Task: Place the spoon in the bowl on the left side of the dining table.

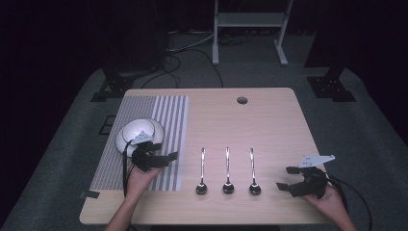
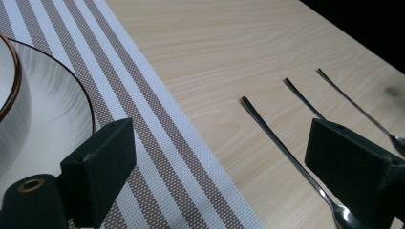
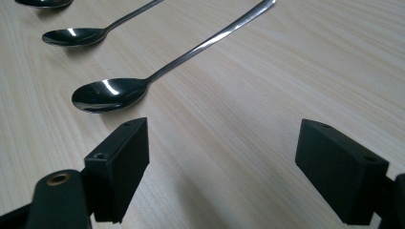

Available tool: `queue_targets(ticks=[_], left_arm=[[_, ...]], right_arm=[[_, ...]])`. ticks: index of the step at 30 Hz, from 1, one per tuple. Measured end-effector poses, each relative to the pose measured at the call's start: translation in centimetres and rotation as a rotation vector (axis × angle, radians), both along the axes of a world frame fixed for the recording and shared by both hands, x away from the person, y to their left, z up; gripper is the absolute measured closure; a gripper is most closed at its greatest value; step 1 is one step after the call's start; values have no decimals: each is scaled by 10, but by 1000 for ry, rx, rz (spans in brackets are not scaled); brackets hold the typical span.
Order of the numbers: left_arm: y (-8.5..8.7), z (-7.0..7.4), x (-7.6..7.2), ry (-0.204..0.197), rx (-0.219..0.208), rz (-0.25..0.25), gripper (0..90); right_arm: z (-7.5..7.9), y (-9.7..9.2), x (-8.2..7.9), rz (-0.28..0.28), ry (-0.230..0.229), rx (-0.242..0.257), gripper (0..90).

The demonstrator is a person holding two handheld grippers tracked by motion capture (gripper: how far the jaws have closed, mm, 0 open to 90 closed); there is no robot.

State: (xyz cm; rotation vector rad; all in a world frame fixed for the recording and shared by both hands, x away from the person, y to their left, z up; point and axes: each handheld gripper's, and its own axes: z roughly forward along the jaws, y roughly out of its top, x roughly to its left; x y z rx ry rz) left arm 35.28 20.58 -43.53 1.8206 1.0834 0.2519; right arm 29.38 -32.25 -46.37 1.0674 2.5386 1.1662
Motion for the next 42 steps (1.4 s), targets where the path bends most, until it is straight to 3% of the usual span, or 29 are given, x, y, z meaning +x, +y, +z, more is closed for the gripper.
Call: queue_targets(ticks=[13, 31, 35, 42], left_arm=[[-1, 1, 1, 1, -5, -5, 93], [-1, 0, 2, 3, -9, -9, 93], [-1, 0, 2, 6, -7, -11, 93], [-2, -1, 2, 11, -12, -12, 93]], right_arm=[[21, 32, 7, 121, -17, -54, 179], [38, 130, 25, 413, -1, -209, 226], [38, 150, 26, 470, 0, -243, 302], [37, 174, 29, 548, -17, -305, 514]])
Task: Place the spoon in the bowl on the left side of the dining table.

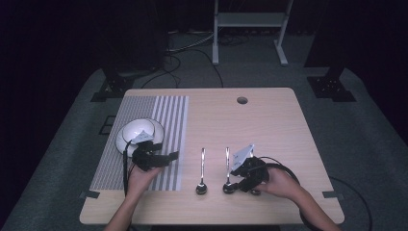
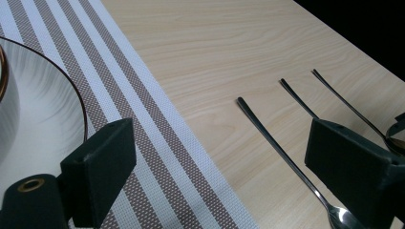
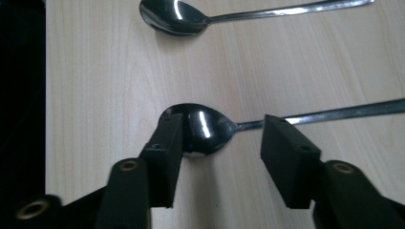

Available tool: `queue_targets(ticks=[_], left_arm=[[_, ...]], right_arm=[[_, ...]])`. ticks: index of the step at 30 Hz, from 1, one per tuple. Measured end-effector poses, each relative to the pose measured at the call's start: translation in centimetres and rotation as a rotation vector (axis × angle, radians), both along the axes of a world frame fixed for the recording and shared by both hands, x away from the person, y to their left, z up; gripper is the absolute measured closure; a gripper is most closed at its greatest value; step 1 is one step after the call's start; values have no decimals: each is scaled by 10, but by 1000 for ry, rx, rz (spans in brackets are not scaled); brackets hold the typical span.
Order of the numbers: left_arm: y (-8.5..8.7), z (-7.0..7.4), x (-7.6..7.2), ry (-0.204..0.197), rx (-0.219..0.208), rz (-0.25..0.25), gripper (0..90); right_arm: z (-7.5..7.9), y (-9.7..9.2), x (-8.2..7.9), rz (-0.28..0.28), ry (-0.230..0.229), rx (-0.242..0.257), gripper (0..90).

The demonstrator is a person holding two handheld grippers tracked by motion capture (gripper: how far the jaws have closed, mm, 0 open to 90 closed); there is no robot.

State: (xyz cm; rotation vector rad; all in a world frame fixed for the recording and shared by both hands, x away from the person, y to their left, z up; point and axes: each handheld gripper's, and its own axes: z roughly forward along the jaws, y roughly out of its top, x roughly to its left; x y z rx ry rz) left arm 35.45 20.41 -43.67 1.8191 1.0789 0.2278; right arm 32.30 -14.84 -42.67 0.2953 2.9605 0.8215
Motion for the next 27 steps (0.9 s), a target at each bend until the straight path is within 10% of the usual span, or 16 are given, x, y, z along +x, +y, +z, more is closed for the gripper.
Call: queue_targets(ticks=[14, 27], left_arm=[[-6, -3, 1, 11, -3, -13, 93], [-59, -6, -7, 60, -10, -170, 93]], right_arm=[[-15, 26, -8, 91, -59, -119, 621], [-22, 28, -16, 75, -119, -122, 621]])
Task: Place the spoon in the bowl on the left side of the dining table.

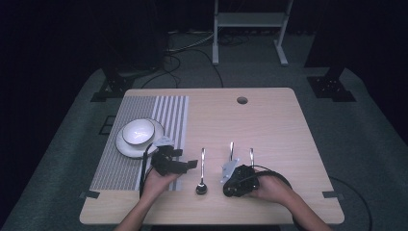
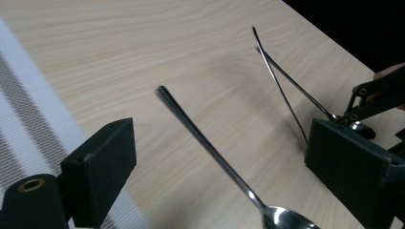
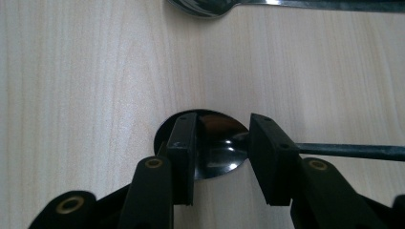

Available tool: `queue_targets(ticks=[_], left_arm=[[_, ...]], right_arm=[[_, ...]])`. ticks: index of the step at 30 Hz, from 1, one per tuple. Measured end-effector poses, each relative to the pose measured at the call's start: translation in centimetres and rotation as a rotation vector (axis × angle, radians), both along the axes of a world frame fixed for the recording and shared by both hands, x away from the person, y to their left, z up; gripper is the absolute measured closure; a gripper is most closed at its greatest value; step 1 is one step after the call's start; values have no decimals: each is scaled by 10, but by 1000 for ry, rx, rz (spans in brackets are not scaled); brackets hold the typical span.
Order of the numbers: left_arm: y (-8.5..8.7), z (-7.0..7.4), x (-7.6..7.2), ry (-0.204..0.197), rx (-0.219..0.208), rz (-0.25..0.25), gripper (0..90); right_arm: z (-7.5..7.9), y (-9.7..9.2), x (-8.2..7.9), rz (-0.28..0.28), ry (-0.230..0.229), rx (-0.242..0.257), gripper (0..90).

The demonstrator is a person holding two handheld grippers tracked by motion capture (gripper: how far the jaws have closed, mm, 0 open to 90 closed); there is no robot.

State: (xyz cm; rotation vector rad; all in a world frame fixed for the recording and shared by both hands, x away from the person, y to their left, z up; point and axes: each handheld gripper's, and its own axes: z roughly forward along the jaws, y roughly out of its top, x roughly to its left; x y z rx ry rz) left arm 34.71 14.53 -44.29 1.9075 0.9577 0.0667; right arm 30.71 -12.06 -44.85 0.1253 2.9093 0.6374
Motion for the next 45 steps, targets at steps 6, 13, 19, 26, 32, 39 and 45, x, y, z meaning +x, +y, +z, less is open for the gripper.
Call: queue_targets(ticks=[6, 13, 19, 26, 32, 39, 45], left_arm=[[-11, -5, 5, 37, 1, -19, 94], [-27, -6, 13, 59, -20, -29, 95], [-52, -4, 25, 75, -20, -50, 97], [-73, -6, 36, 104, -36, -61, 124], [-84, -7, 44, 130, -53, -81, 205], [-101, -16, 55, 179, -65, -88, 339], [-113, -21, 60, 197, -42, -94, 430]], right_arm=[[-1, -3, 0, -3, 0, 23, 622], [-2, -4, 0, 0, -3, 35, 622], [-2, -5, 0, 13, -7, 44, 623], [-3, -6, 0, 13, -5, 49, 623], [-2, -6, -1, 20, -16, 43, 622], [-3, -6, 0, 25, -16, 45, 623], [-3, -7, 0, 22, -18, 52, 623]])
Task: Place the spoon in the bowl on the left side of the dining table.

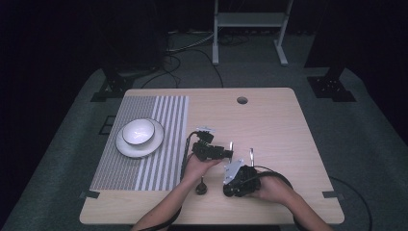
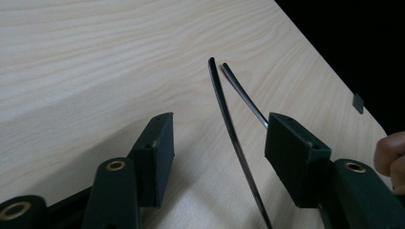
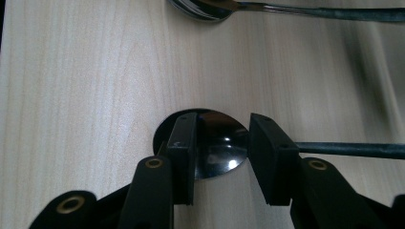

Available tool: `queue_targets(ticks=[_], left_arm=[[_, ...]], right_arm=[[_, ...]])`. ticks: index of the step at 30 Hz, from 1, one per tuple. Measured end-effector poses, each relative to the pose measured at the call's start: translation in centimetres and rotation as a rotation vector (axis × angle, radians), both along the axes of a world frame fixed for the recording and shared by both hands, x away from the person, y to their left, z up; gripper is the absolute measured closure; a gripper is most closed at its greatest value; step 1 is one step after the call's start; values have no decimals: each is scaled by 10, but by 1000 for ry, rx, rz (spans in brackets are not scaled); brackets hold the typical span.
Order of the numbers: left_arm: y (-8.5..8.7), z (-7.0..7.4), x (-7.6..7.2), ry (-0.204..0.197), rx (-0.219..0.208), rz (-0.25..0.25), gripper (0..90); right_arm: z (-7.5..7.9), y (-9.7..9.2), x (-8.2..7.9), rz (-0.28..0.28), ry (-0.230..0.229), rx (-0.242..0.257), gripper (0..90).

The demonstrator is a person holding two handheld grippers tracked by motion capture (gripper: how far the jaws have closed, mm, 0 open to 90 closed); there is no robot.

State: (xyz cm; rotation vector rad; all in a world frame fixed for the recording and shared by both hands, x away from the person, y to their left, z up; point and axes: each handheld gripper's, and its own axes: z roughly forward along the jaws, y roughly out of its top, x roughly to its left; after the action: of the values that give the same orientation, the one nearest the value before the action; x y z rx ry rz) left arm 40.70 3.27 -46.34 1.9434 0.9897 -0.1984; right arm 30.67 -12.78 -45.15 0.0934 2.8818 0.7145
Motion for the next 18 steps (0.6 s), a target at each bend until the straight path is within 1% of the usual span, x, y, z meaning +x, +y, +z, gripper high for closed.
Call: queue_targets(ticks=[2, 3, 6, 8, 9, 12, 13, 15, 16, 18], left_arm=[[-4, -2, 2, 3, 2, 0, 456], [-5, -2, 3, 2, 16, -4, 468], [-9, -5, 6, 10, 28, -1, 490], [-10, -6, 6, 7, 31, 1, 551], [-9, -8, 7, 18, 14, -8, 597], [-8, -10, 9, 21, 7, -22, 713], [-8, -10, 8, 6, 12, -41, 750], [-7, -10, 8, 5, 8, -41, 760], [-6, -9, 8, 13, -12, -43, 773], [-6, -8, 7, 5, -23, -44, 782]], right_arm=[[0, 0, 0, 0, -1, 0, 623], [0, 0, 0, -3, 0, -1, 623], [0, -1, -1, -5, -1, 4, 623], [0, -1, -1, -5, -1, 5, 623], [0, -1, 0, -6, 0, 8, 621], [-1, -2, 0, -9, 3, 14, 621], [-1, -4, 0, -12, 4, 17, 621], [-1, -4, 0, -12, 2, 19, 620], [-1, -4, 0, -13, 1, 20, 619], [-1, -5, 1, -16, 1, 23, 613]])
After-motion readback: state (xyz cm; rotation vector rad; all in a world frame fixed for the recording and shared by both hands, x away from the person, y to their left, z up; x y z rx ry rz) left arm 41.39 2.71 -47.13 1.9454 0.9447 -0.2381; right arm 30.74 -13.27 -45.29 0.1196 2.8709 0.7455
